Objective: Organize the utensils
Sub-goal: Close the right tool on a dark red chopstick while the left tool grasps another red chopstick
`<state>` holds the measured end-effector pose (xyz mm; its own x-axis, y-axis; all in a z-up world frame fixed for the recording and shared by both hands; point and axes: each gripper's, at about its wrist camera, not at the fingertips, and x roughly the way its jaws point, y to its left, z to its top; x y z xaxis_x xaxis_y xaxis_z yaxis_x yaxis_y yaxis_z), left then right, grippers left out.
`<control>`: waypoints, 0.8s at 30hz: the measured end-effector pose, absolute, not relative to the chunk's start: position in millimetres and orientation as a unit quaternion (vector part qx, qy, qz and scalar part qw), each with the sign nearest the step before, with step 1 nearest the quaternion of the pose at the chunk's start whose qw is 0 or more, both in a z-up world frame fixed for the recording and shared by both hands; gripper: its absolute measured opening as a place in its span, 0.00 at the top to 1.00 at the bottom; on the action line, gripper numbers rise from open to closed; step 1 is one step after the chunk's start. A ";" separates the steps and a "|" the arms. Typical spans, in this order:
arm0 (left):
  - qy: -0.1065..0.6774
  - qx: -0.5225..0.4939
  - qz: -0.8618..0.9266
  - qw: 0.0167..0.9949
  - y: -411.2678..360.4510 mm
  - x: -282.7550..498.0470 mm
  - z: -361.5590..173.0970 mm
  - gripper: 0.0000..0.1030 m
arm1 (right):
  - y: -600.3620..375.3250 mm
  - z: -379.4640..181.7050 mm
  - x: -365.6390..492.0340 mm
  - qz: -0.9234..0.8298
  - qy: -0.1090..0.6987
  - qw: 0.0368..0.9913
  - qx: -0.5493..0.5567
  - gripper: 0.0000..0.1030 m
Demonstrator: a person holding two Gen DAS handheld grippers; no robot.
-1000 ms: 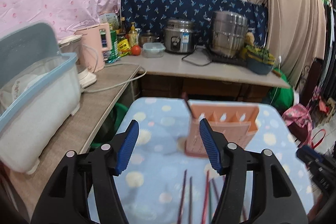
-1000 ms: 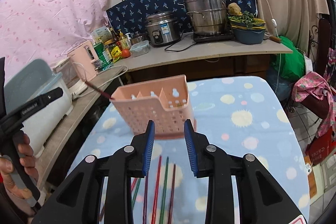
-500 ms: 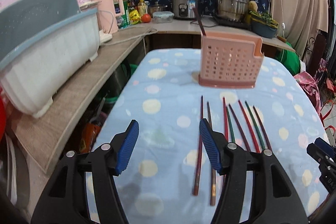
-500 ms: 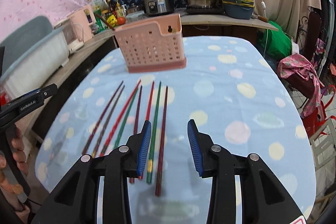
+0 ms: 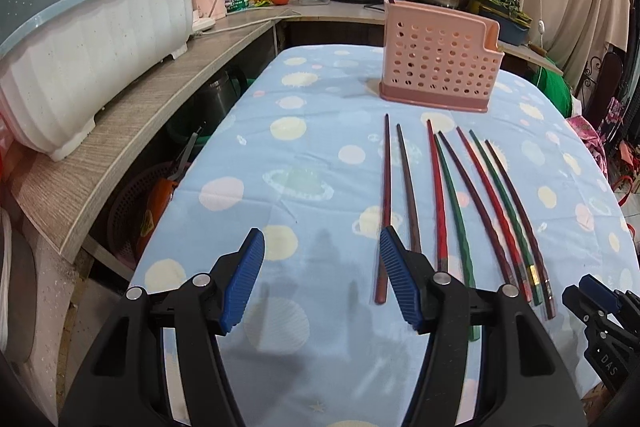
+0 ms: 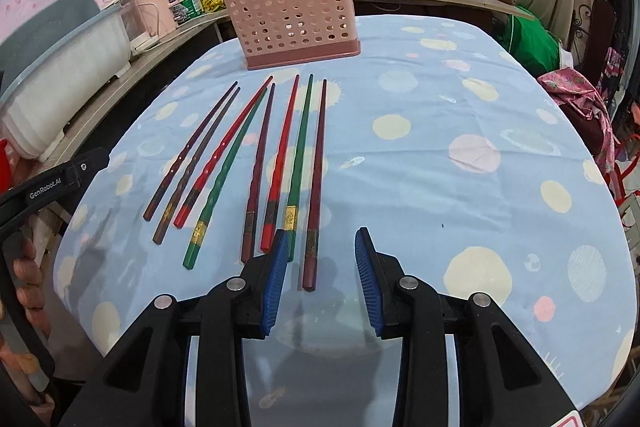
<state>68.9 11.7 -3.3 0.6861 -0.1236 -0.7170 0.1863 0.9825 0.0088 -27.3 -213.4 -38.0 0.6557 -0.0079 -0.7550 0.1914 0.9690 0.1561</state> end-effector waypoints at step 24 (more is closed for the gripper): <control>0.425 0.034 -0.106 0.898 3.7 68.1 -31.3 0.43 | -214.2 -58.7 -19.3 -0.067 0.423 0.898 0.100 0.93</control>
<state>68.1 3.7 -31.3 0.6164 -0.1613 -0.7707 0.2187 0.9754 -0.0292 -19.3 -214.2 -58.7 0.6334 -0.0362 -0.7730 0.2057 0.9708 0.1232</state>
